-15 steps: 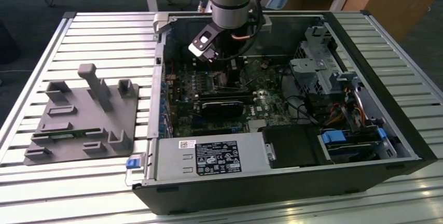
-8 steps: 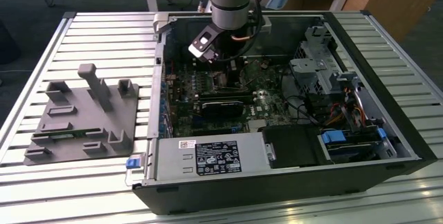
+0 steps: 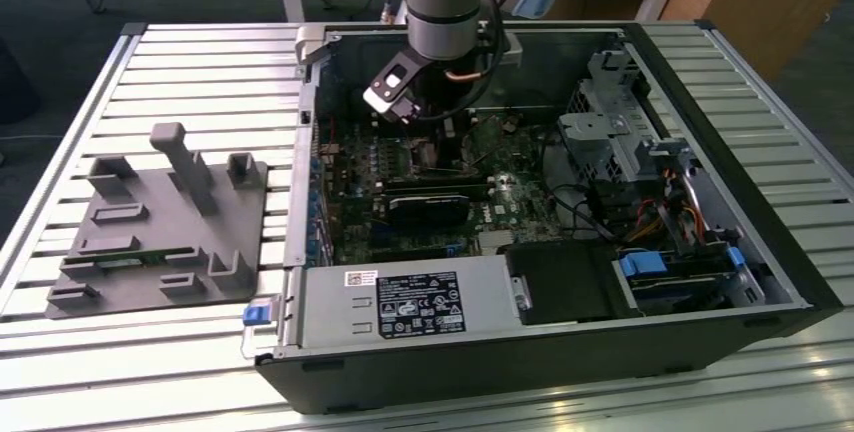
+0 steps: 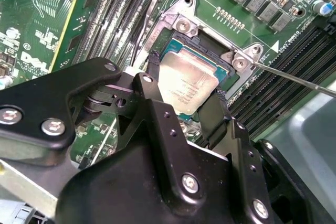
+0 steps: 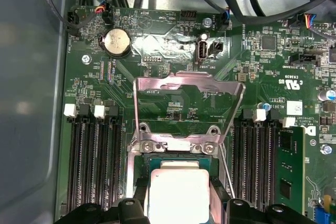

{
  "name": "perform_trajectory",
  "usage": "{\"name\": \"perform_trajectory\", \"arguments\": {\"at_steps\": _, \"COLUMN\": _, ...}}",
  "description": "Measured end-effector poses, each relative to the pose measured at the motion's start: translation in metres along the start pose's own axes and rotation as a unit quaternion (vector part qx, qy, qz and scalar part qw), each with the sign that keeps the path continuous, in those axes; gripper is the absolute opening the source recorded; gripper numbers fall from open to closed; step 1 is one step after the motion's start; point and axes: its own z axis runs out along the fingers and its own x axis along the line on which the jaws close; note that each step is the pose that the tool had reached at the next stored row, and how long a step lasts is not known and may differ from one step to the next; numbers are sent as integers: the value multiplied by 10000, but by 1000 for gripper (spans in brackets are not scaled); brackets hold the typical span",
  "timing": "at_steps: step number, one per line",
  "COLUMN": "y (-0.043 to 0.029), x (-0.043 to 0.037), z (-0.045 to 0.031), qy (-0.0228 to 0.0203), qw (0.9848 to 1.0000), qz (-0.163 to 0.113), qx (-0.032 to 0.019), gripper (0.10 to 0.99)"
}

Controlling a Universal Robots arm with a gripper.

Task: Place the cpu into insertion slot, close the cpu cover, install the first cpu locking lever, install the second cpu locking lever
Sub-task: 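Place the cpu into insertion slot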

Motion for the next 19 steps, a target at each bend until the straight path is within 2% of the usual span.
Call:
{"name": "perform_trajectory", "arguments": {"at_steps": 12, "y": 0, "x": 3, "z": 10, "qy": 2, "qw": 10000, "qz": 0, "qx": 0, "gripper": 541}}
{"name": "perform_trajectory", "arguments": {"at_steps": 14, "y": 0, "x": 4, "z": 10, "qy": 2, "qw": 10000, "qz": 0, "qx": 0, "gripper": 553}}
{"name": "perform_trajectory", "arguments": {"at_steps": 15, "y": 0, "x": 3, "z": 10, "qy": 2, "qw": 10000, "qz": 0, "qx": 0, "gripper": 616}}
{"name": "perform_trajectory", "arguments": {"at_steps": 19, "y": -1, "x": 10, "z": 9, "qy": 1, "qw": 10000, "qz": 1, "qx": 1, "gripper": 616}}
